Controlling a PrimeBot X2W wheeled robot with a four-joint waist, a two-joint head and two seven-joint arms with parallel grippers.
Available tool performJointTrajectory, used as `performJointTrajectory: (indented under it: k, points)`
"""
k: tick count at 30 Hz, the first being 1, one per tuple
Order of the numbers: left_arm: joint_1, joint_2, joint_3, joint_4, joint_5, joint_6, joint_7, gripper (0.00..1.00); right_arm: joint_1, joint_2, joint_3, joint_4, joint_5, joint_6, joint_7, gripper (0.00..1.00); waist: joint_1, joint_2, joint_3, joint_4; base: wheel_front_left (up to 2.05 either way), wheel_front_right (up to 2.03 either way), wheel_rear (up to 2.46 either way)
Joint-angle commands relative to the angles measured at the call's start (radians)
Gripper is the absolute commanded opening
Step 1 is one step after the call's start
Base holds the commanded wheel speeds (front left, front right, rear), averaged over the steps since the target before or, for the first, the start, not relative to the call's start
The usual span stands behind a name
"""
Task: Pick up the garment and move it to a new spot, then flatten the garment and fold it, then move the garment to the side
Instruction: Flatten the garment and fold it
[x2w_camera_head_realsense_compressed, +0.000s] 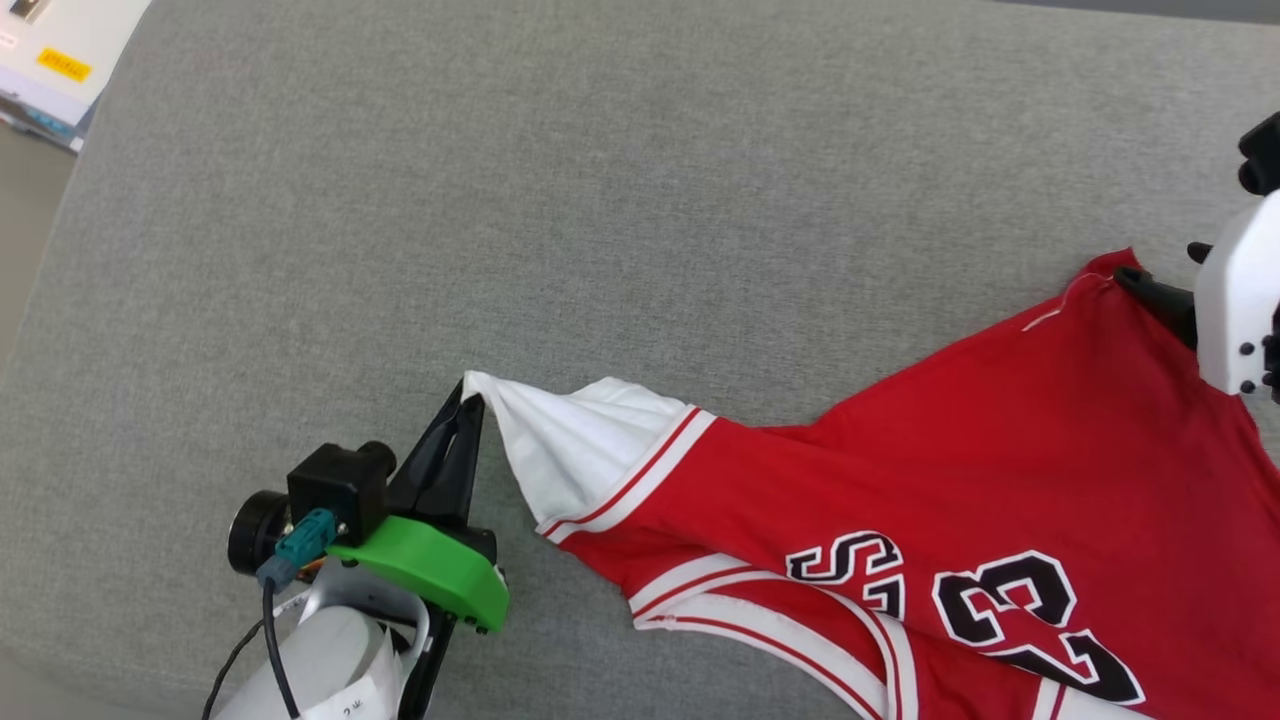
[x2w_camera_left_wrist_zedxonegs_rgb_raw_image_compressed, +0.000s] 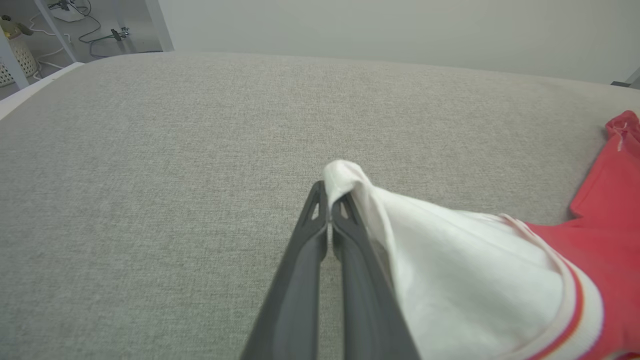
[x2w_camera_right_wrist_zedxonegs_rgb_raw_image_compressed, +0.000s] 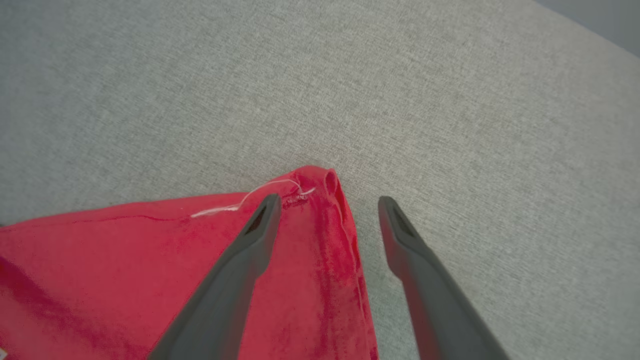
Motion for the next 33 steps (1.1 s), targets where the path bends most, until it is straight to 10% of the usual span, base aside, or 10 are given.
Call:
performJointTrajectory:
  k: [1,11,12,13,33]
  points:
    - [-0.027,-0.009,-0.001,0.008,0.008,-0.008,-0.006,0.0,-0.031,0.013,0.016,0.039,-0.013,-0.001,0.002,1.0,0.0,-0.0001,0.031,0.028,0.0,0.0,0.0]
    - [-0.065,-0.044,-0.003,0.06,0.015,-0.037,-0.017,0.0,-0.039,0.04,0.192,0.249,-0.006,-0.001,-0.041,1.0,0.0,-0.0001,0.052,0.049,0.0,0.0,0.0]
    - [-0.063,-0.044,-0.002,0.066,0.015,-0.038,-0.018,0.0,-0.039,0.034,0.206,0.251,0.008,-0.001,-0.048,0.23,0.0,-0.0001,0.047,0.045,0.0,0.0,0.0]
    - [-0.061,-0.044,0.0,0.07,0.015,-0.039,-0.019,0.0,-0.042,0.03,0.213,0.253,0.015,-0.001,-0.064,0.0,0.0,-0.0001,0.041,0.041,0.0,0.0,0.0]
    - [-0.217,0.076,0.058,-0.001,0.049,-0.07,0.053,0.0,-0.077,0.008,0.122,0.115,0.039,-0.001,-0.537,0.0,0.0,-0.0001,-0.169,-0.078,0.0,0.0,0.0]
